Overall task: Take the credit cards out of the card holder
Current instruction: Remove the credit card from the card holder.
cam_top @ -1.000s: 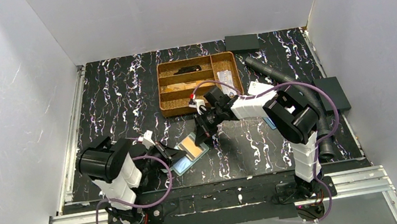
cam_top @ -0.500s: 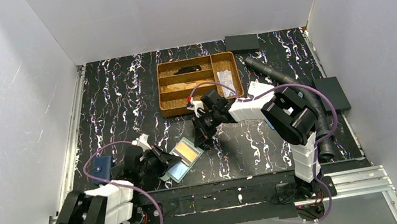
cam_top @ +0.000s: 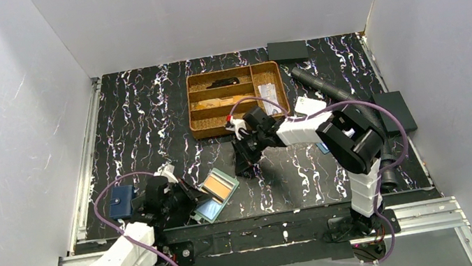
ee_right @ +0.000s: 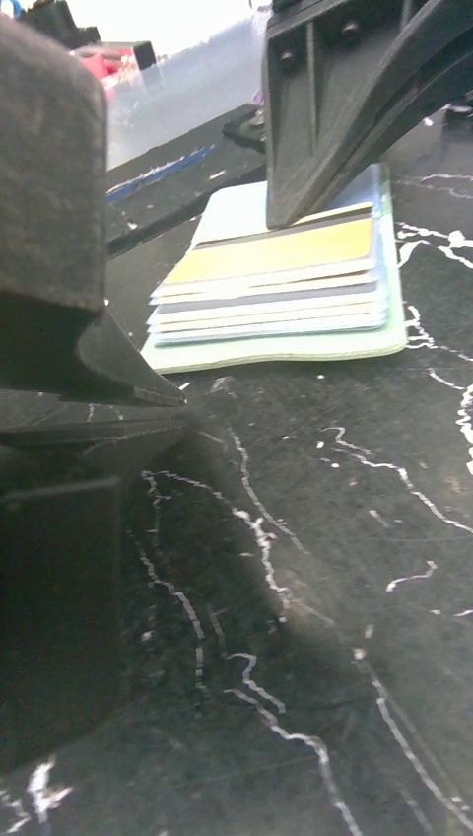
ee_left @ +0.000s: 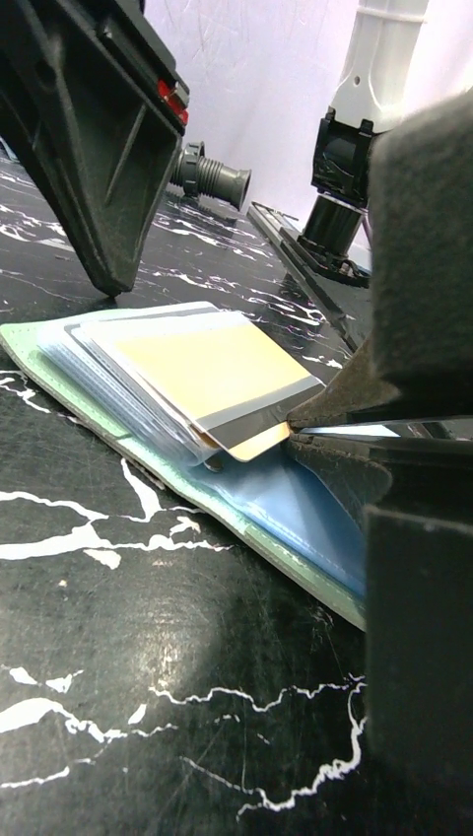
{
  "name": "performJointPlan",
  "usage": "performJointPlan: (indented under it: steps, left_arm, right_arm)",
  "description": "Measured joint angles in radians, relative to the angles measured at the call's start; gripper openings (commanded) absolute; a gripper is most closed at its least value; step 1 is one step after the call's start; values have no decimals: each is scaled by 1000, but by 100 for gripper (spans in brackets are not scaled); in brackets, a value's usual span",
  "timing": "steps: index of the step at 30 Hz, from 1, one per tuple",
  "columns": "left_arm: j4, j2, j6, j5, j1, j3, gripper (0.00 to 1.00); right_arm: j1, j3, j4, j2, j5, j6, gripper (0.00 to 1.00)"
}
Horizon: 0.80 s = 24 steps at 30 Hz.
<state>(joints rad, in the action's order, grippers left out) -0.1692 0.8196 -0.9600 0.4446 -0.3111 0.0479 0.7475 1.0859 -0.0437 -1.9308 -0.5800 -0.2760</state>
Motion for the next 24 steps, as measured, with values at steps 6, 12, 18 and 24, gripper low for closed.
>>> performJointPlan:
  steps: [6, 12, 18, 24]
  left_arm:
    - [22, -1, 19, 10, 1, 9, 0]
    - [36, 109, 94, 36, 1, 84, 0]
    - [39, 292, 191, 82, 1, 209, 0]
    - [8, 444, 255, 107, -31, 315, 0]
  right_arm:
    - [-6, -71, 5, 71, -41, 78, 48]
    - [-8, -116, 20, 119, -161, 163, 59]
    - [-8, -111, -10, 166, -195, 269, 61]
    - [-8, -111, -21, 185, -230, 334, 59]
